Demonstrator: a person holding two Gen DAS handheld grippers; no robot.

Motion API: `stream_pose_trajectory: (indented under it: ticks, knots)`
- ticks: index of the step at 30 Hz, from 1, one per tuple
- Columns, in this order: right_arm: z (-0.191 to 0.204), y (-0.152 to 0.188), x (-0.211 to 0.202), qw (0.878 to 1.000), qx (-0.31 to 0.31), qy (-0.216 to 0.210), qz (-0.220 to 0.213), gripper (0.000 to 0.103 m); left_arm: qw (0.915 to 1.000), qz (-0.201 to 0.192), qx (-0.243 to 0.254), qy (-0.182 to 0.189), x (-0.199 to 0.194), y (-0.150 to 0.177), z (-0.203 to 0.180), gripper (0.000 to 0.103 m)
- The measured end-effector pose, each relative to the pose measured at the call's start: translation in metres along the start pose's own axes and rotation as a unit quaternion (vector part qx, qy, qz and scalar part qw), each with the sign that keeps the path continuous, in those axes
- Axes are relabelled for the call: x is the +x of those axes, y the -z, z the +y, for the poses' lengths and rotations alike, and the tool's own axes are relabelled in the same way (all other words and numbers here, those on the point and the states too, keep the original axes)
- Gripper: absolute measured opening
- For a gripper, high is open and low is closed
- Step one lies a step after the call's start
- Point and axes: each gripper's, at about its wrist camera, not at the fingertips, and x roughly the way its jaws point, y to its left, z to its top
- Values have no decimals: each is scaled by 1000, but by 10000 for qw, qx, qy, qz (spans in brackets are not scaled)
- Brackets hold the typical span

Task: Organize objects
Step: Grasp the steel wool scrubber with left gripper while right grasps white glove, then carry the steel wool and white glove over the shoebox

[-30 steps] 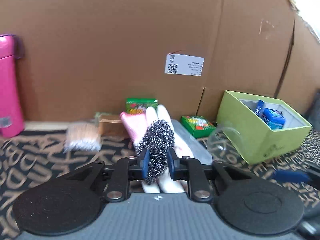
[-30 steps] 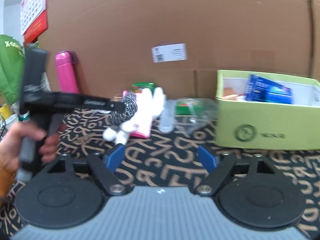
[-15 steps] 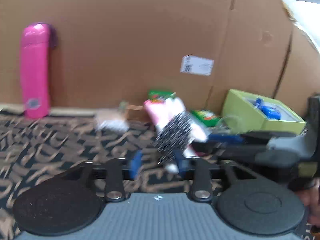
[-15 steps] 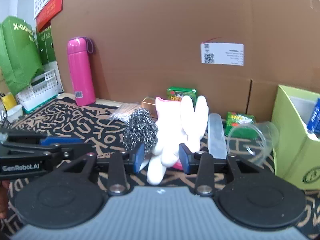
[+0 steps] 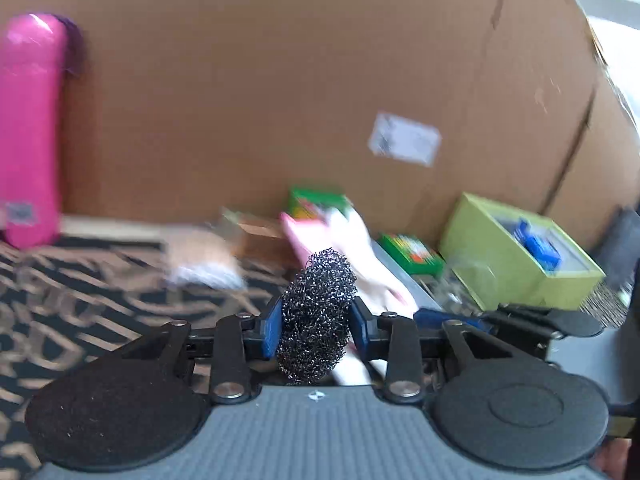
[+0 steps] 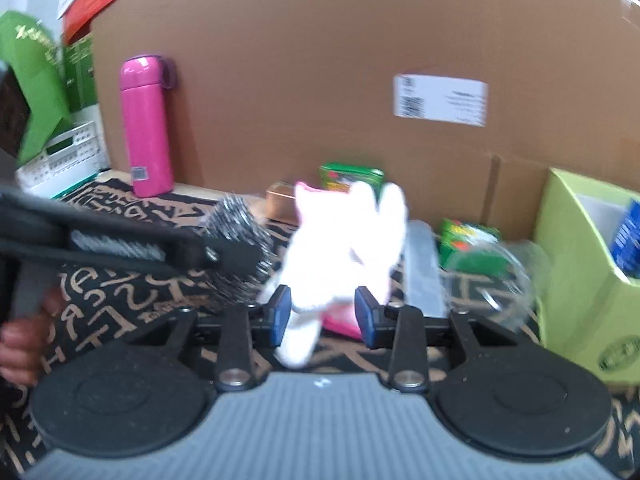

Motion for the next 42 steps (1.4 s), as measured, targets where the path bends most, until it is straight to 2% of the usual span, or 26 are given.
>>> stream_pose_trajectory:
  ticks: [3, 6, 10, 12, 13, 14, 16, 18, 24, 26, 29, 33, 35, 38, 39, 40, 41, 42]
  knots:
    - [11, -10, 18, 9996, -264, -110, -22, 34, 9994, -110, -287, -126, -10, -3, 15, 37]
    - [18, -19, 40, 9990, -425, -105, 69, 44, 9984, 21, -504, -259, -6, -2, 26, 37]
    - [20, -23, 70, 9983, -492, 43, 304, 44, 9979, 77, -529, -371, -2, -2, 27, 39]
    - [17, -20, 79, 9983, -381, -13, 445, 42, 9978, 110, -533, -370, -1, 0, 28, 39]
    - [15, -19, 75, 9987, -305, -53, 394, 26, 9977, 141, -543, -390, 0, 1, 28, 39]
    - [13, -19, 70, 9989, -213, -170, 370, 15, 9974, 176, -567, -412, 2, 1, 29, 39]
    - [7, -16, 56, 9981, 79, -546, 277, 9, 9971, 186, -608, -425, 1, 3, 30, 40]
    - [3, -11, 36, 9971, 255, -718, 82, 9, 9969, 164, -609, -462, 1, 5, 29, 40]
    - [-14, -1, -36, 9937, 561, -834, -504, 9, 9982, 131, -367, -456, 4, 9, 14, 40]
    - [-22, -2, -59, 9924, 634, -750, -747, 9, 9986, 173, -396, -317, 6, 10, 6, 40]
    - [-43, -6, -88, 9889, 841, -610, -1065, 9, 9982, 246, -531, 102, 5, 7, -8, 40]
    - [-67, -7, -113, 9852, 956, -337, -1381, 9, 9992, 157, -194, 300, 2, 0, -40, 40]
    - [-75, -4, -115, 9859, 957, -210, -1357, 9, 9995, 81, -15, 294, -1, -4, -52, 40]
    - [-75, 10, -104, 9929, 806, -452, -752, 16, 9999, 12, 95, 137, -8, -2, -60, 40]
    - [-71, 17, -98, 9945, 751, -529, -495, 38, 9999, 30, 113, 105, -11, 1, -61, 40]
    - [-66, 25, -93, 9956, 674, -568, -309, 69, 9998, 67, 140, 80, -14, 4, -62, 40]
    - [-59, 35, -86, 9967, 498, -624, -132, 76, 9997, 118, 183, 58, -17, 7, -63, 40]
    - [-56, 43, -82, 9972, 368, -653, 17, 77, 9996, 167, 225, 28, -19, 11, -63, 40]
